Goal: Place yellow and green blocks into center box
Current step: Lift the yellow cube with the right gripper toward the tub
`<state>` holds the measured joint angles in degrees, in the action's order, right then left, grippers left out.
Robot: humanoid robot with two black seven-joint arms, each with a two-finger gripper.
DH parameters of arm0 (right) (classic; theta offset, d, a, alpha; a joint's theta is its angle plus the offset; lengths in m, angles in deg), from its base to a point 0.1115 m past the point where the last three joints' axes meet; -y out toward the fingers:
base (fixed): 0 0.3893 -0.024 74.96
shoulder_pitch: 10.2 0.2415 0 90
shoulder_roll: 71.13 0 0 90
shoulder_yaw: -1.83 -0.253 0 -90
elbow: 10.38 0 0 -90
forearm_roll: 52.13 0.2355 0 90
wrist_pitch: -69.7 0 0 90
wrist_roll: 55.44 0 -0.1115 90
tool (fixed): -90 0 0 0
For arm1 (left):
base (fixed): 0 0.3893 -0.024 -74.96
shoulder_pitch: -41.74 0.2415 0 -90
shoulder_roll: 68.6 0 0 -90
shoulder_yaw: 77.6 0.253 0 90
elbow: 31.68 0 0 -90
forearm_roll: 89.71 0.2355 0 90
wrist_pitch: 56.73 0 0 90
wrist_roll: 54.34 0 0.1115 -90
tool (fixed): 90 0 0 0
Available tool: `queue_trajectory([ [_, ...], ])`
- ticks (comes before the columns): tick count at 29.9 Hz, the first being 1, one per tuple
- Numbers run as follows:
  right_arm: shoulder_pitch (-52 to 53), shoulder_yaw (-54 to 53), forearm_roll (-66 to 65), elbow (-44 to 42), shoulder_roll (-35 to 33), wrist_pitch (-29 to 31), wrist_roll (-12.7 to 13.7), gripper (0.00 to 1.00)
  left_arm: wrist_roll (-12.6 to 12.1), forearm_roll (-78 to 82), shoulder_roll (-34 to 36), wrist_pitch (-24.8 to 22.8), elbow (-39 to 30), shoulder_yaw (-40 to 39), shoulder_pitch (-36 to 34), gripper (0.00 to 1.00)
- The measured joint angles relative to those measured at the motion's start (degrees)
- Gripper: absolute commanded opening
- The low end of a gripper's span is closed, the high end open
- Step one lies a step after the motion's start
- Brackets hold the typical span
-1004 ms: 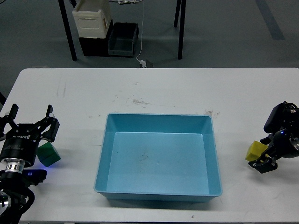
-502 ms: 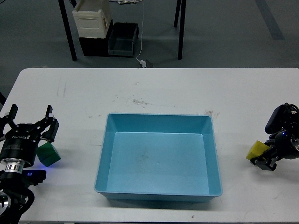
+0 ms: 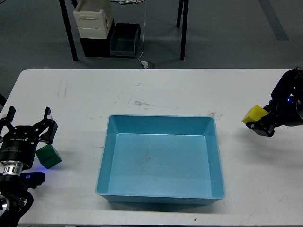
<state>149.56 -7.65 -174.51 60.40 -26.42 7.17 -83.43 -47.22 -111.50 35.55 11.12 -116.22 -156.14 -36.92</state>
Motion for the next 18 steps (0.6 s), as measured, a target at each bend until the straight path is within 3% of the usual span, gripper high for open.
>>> queue_trajectory([
  [11, 21.5, 9.4, 10.4, 12.3, 1.9, 0.5, 0.0, 0.03, 0.0, 0.0, 0.0, 0.0, 0.6, -0.9, 0.0, 1.0],
  [18, 26.2, 17.7, 10.5, 18.9, 7.0, 0.5, 0.0, 0.03, 0.0, -0.1, 0.0, -0.2, 0.7, -1.1, 0.1, 1.0],
])
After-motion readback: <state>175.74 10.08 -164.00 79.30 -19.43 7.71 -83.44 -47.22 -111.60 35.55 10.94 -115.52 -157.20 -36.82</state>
